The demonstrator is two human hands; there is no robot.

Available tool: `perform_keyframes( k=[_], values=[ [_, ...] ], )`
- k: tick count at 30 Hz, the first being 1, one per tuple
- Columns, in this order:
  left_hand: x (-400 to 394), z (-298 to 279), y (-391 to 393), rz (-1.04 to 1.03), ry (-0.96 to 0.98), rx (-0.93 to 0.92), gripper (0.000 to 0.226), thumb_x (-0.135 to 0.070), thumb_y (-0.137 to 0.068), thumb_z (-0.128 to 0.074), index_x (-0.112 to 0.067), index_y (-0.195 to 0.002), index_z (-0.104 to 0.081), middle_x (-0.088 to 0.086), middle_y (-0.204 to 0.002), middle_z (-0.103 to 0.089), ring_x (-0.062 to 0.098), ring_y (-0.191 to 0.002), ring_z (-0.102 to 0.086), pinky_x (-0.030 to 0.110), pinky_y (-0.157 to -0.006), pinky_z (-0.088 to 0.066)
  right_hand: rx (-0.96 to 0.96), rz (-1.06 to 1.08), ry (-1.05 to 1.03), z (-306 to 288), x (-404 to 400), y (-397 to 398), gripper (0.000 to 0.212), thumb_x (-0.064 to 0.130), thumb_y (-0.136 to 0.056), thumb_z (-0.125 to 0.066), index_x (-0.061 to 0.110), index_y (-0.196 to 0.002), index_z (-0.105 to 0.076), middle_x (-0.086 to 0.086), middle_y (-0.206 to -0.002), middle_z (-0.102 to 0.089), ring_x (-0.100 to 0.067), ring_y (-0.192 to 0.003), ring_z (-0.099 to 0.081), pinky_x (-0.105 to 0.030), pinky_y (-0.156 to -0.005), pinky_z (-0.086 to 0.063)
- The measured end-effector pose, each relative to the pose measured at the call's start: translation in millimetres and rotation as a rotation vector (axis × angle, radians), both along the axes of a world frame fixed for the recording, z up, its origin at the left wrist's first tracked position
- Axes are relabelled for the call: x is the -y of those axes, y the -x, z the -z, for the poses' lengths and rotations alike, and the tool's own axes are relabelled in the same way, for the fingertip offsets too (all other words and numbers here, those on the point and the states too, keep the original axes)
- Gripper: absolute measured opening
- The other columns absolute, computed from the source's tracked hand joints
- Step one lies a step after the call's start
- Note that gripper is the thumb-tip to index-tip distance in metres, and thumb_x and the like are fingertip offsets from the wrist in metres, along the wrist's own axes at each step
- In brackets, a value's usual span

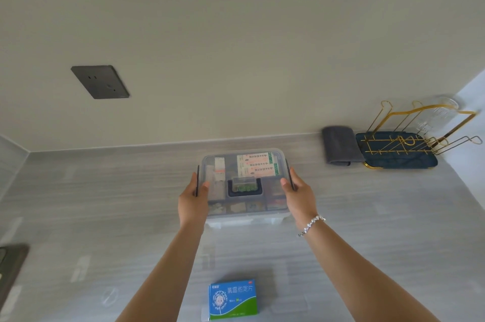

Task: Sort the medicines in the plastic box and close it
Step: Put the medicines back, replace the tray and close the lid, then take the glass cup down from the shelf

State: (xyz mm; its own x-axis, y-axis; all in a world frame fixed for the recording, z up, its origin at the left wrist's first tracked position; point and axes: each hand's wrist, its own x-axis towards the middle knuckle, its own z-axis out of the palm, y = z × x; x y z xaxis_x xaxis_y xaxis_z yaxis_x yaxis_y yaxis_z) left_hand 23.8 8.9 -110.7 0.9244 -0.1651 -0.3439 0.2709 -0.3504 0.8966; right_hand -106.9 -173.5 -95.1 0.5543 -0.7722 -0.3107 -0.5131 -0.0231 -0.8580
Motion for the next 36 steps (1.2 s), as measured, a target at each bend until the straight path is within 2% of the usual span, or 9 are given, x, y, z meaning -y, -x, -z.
perform_keyframes(
  k=[8, 14, 18, 20, 23, 27, 29, 33, 36],
  values=[
    [26, -5, -45, 0.004, 0.035, 0.015, 0.053, -0.022, -0.091, -0.055, -0.015, -0.141, -0.039, 0.002, -0.144, -0.046, 0.021, -0.129, -0.047, 0.023, -0.097, -0.038, 0.085, -0.044, -0.102, -8, 31, -35, 0.051, 0.020, -0.092, -0.052, 0.022, -0.141, -0.037, 0.003, -0.138, -0.052, -0.016, -0.122, -0.053, -0.020, -0.091, -0.041],
    [30, -3, -61, 0.028, -0.016, 0.021, 0.052, -0.026, -0.091, -0.055, -0.019, -0.140, -0.041, 0.001, -0.142, -0.049, 0.021, -0.127, -0.049, 0.024, -0.095, -0.039, 0.098, -0.056, -0.142, -5, 37, -47, 0.052, 0.018, -0.092, -0.051, 0.022, -0.142, -0.036, 0.001, -0.140, -0.050, -0.018, -0.124, -0.051, -0.028, -0.101, -0.041],
    [31, -9, -62, 0.097, -0.096, 0.053, 0.048, -0.025, -0.093, -0.050, -0.022, -0.140, -0.041, 0.001, -0.141, -0.051, 0.024, -0.125, -0.051, 0.035, -0.103, -0.043, 0.004, -0.125, -0.026, -9, 37, -51, 0.051, 0.022, -0.094, -0.046, 0.024, -0.143, -0.034, 0.001, -0.140, -0.051, -0.021, -0.120, -0.054, -0.024, -0.087, -0.045],
    [33, -17, -59, 0.148, -0.187, 0.079, 0.046, -0.027, -0.094, -0.046, -0.020, -0.140, -0.043, 0.005, -0.138, -0.054, 0.028, -0.122, -0.053, 0.043, -0.102, -0.045, -0.033, -0.141, 0.016, -12, 36, -51, 0.051, 0.024, -0.094, -0.046, 0.021, -0.143, -0.032, 0.000, -0.143, -0.047, -0.022, -0.125, -0.049, -0.025, -0.091, -0.042],
    [37, -37, -51, 0.202, -0.281, 0.145, 0.044, -0.032, -0.094, -0.043, -0.015, -0.134, -0.048, 0.011, -0.134, -0.057, 0.030, -0.113, -0.056, 0.037, -0.093, -0.046, -0.062, -0.138, 0.080, -22, 31, -46, 0.050, 0.027, -0.092, -0.049, 0.017, -0.140, -0.037, -0.003, -0.142, -0.048, -0.022, -0.128, -0.047, -0.025, -0.094, -0.039],
    [38, -75, -28, 0.238, -0.278, 0.201, 0.047, -0.029, -0.094, -0.044, -0.014, -0.139, -0.042, 0.008, -0.145, -0.045, 0.026, -0.131, -0.043, 0.033, -0.104, -0.035, 0.010, -0.135, 0.186, -51, 17, -26, 0.038, 0.025, -0.091, -0.051, 0.018, -0.128, -0.051, -0.004, -0.130, -0.059, -0.021, -0.114, -0.056, -0.020, -0.080, -0.035],
    [37, -99, -12, 0.267, -0.227, 0.223, 0.042, -0.022, -0.093, -0.044, -0.016, -0.135, -0.047, 0.005, -0.140, -0.050, 0.022, -0.124, -0.049, 0.028, -0.095, -0.038, 0.106, -0.123, 0.172, -72, 9, -10, 0.035, 0.024, -0.091, -0.052, 0.018, -0.125, -0.054, -0.002, -0.127, -0.060, -0.017, -0.110, -0.058, -0.019, -0.081, -0.039],
    [24, -157, 32, 0.347, -0.073, 0.270, 0.033, -0.015, -0.089, -0.044, -0.032, -0.112, -0.061, -0.003, -0.118, -0.064, 0.008, -0.081, -0.058, 0.016, -0.060, -0.040, 0.321, -0.149, 0.219, -132, -10, 33, 0.027, 0.021, -0.089, -0.056, 0.022, -0.115, -0.059, 0.006, -0.105, -0.067, -0.003, -0.088, -0.059, 0.002, -0.069, -0.038],
    [12, -211, 66, 0.431, 0.066, 0.369, 0.031, -0.014, -0.088, -0.049, -0.042, -0.088, -0.063, -0.002, -0.101, -0.070, 0.025, -0.081, -0.066, 0.030, -0.068, -0.052, 0.464, -0.227, 0.284, -185, -23, 66, 0.024, 0.018, -0.088, -0.056, 0.036, -0.104, -0.059, 0.015, -0.088, -0.066, -0.007, -0.088, -0.063, -0.004, -0.075, -0.044]
  ],
)
